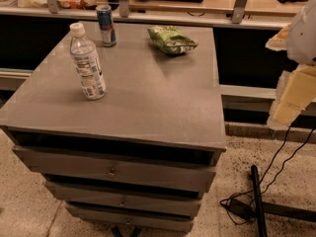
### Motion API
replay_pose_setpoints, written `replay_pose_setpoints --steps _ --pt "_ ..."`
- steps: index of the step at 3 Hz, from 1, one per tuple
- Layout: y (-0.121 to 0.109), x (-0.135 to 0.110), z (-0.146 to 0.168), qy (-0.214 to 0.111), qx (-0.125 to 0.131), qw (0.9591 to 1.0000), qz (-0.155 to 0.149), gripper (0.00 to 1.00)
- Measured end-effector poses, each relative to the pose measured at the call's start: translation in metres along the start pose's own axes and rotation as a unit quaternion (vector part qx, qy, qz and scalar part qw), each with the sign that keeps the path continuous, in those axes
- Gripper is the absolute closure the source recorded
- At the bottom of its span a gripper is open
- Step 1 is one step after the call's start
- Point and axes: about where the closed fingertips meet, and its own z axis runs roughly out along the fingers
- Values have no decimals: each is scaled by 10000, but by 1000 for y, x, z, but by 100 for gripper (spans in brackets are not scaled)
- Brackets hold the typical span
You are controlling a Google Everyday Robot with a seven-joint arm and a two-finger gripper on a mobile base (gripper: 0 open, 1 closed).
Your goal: Pick green jalapeno chip bag
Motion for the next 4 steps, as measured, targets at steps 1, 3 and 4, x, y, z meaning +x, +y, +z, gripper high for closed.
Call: replay_pose_setpoints --steps 1,3,4 --pt "-1 -1 -1 -23 33 10000 -4 0" --pt "-37 -42 7 -1077 267 9937 149 0" --pt "-67 -62 31 -2052 462 9746 774 0"
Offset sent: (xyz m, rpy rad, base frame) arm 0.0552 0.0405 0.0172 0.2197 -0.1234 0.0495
